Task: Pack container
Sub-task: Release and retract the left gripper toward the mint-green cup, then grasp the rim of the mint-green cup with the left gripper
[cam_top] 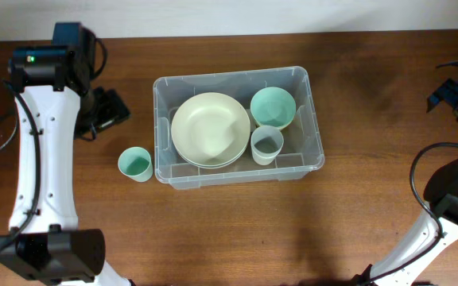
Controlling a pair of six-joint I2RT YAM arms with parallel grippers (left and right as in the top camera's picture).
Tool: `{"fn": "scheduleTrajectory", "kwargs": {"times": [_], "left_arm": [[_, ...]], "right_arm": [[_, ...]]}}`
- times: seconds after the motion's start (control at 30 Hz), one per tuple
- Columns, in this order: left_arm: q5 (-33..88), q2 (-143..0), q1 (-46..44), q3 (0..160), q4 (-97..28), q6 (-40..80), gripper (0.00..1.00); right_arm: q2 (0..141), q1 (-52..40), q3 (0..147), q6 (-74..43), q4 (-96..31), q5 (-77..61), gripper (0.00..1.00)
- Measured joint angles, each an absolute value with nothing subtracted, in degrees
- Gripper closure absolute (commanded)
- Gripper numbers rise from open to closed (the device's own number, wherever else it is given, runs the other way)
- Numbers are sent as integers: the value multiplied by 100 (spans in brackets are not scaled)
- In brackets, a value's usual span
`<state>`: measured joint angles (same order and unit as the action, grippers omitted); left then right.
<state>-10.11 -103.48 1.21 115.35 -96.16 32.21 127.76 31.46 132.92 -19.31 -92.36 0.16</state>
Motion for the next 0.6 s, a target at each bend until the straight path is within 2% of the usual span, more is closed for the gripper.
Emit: {"fn": "scheduleTrajectory", "kwargs": {"times": [0.6], "left_arm": [[-582,-10318,228,9299,-8471,3522,0]], "right_arm": [[12776,3146,13292,-1929,-9233,14,1]]}}
